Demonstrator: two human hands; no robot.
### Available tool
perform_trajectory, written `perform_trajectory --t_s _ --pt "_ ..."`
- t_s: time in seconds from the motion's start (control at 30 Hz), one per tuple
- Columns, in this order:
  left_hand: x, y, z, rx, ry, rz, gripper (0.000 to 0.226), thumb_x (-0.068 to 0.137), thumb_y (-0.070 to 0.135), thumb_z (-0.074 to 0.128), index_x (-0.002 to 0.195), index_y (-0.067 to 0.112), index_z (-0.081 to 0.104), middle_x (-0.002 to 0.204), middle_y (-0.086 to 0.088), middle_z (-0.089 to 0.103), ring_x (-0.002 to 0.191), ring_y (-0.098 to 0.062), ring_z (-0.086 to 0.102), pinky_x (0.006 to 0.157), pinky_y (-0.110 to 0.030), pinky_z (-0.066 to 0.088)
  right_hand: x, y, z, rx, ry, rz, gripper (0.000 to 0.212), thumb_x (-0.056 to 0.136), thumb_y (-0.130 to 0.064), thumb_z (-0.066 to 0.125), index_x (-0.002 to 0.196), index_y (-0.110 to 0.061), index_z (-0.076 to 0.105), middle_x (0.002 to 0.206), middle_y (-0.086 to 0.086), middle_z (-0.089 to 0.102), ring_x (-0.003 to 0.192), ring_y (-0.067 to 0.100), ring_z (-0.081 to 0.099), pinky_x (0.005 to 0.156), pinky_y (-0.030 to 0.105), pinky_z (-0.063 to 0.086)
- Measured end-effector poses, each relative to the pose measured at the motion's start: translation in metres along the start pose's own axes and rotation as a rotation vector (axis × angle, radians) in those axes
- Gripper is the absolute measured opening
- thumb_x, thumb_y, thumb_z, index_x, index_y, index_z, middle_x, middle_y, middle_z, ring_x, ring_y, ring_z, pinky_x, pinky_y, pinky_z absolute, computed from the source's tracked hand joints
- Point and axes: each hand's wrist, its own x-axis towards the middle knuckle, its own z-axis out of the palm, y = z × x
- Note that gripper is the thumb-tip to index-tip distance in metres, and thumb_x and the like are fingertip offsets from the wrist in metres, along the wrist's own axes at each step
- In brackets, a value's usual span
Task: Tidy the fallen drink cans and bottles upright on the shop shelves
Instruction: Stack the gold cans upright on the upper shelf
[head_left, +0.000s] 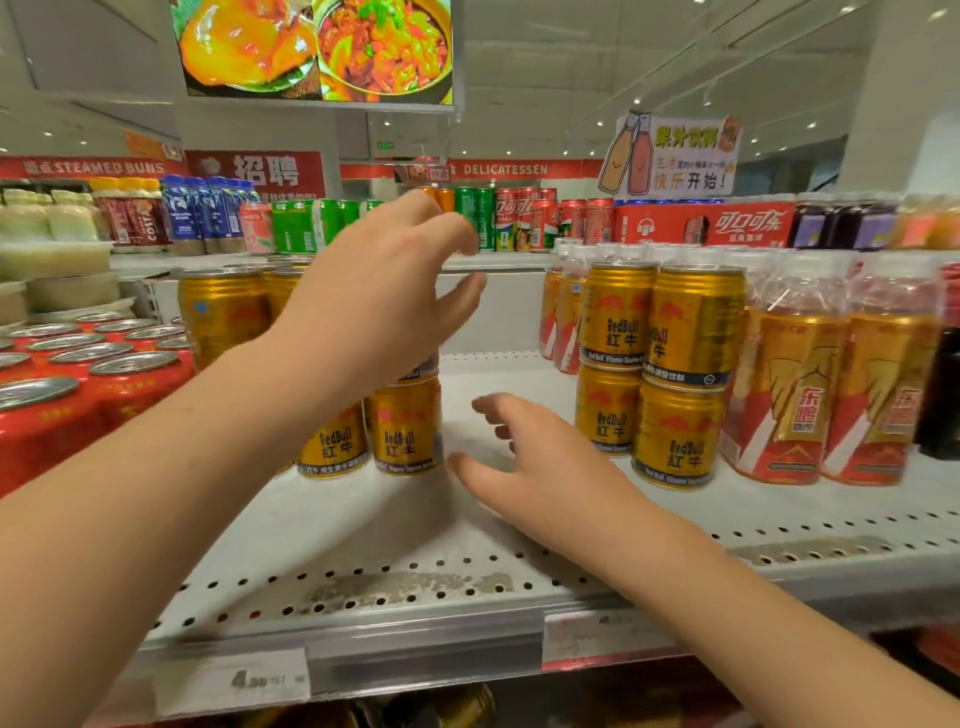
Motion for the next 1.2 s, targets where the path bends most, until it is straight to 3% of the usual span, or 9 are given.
perform_trajectory --t_s 0.1,0.23,0.37,0.5,0.6,0.7,0.83,1.07,1.2 --pt "0.015 0.026 0.02 -0.2 -0.111 -0.005 0.04 0.099 0.046 0.055 0.134 0.027 0.055 0.131 0.003 0.055 0.112 -0.013 0.055 0.093 -0.029 0.048 -0.048 0.026 -0.042 -0.016 0.163 -0.02 0.019 0.094 -0.05 0.052 0.101 -0.04 0.066 0.097 -0.025 0.066 0.094 -0.006 0.06 0.078 0.027 0.055" --pt "0.034 0.059 0.053 -0.435 -0.244 -0.141 0.061 0.097 0.048 0.06 0.149 0.026 0.037 0.146 0.0 0.05 0.125 -0.017 0.054 0.104 -0.041 0.05 -0.082 0.063 -0.084 -0.062 0.322 0.088 0.021 0.094 -0.048 0.052 0.08 -0.037 0.062 0.079 -0.02 0.065 0.074 0.001 0.061 0.059 0.029 0.05" --pt "0.046 0.079 0.083 -0.637 -0.271 -0.305 0.077 0.093 0.051 0.065 0.155 0.029 0.024 0.152 -0.003 0.046 0.132 -0.022 0.052 0.097 -0.039 0.051 -0.089 0.098 -0.101 -0.091 0.362 0.176 0.016 0.092 -0.056 0.055 0.093 -0.04 0.056 0.08 -0.02 0.062 0.076 -0.003 0.059 0.058 0.021 0.045" --pt "0.053 0.088 0.1 -0.756 -0.312 -0.466 0.084 0.089 0.055 0.068 0.155 0.032 0.023 0.129 0.005 0.06 0.109 -0.014 0.064 0.079 -0.026 0.052 -0.082 0.112 -0.104 -0.017 0.273 0.163 0.048 0.085 -0.067 0.054 0.129 -0.057 0.04 0.101 -0.027 0.058 0.09 -0.008 0.058 0.073 0.02 0.052" --pt "0.055 0.092 0.105 -0.861 -0.338 -0.579 0.077 0.088 0.051 0.072 0.151 0.032 0.032 0.113 0.005 0.07 0.1 -0.012 0.069 0.09 -0.039 0.057 -0.075 0.108 -0.107 0.025 0.182 0.108 0.04 0.084 -0.07 0.055 0.099 -0.084 0.021 0.098 -0.051 0.05 0.098 -0.024 0.049 0.063 0.009 0.043" --pt "0.051 0.09 0.103 -0.838 -0.413 -0.594 0.076 0.086 0.046 0.077 0.148 0.038 0.034 0.118 0.002 0.07 0.105 -0.017 0.07 0.097 -0.045 0.056 -0.07 0.114 -0.107 0.005 0.141 0.068 0.04 0.085 -0.069 0.057 0.099 -0.073 0.019 0.099 -0.039 0.054 0.09 -0.014 0.057 0.059 0.009 0.041" --pt "0.033 0.095 0.109 -0.825 -0.608 -0.644 0.082 0.082 0.045 0.081 0.148 0.038 0.034 0.123 0.004 0.07 0.11 -0.016 0.069 0.1 -0.044 0.055 -0.069 0.122 -0.105 0.057 0.108 0.032 0.048 0.085 -0.067 0.056 0.122 -0.054 0.029 0.112 -0.026 0.057 0.096 -0.001 0.061 0.073 0.02 0.053" --pt "0.013 0.093 0.116 -0.898 -0.497 -0.702 0.064 0.083 0.037 0.081 0.138 0.025 0.05 0.114 0.003 0.075 0.104 -0.014 0.073 0.101 -0.044 0.054 -0.082 0.123 -0.109 -0.012 0.139 -0.033 0.057 0.092 -0.058 0.055 0.138 -0.051 0.021 0.111 -0.034 0.042 0.097 -0.007 0.05 0.068 0.008 0.038" --pt "0.005 0.077 0.103 -0.899 -0.516 -0.736 0.057 0.086 0.032 0.08 0.136 0.023 0.053 0.115 0.001 0.076 0.105 -0.015 0.073 0.102 -0.042 0.054 -0.098 0.094 -0.114 -0.043 0.341 -0.246 0.041 0.096 -0.048 0.051 0.135 -0.039 0.044 0.118 -0.028 0.051 0.106 -0.006 0.05 0.077 0.004 0.039"
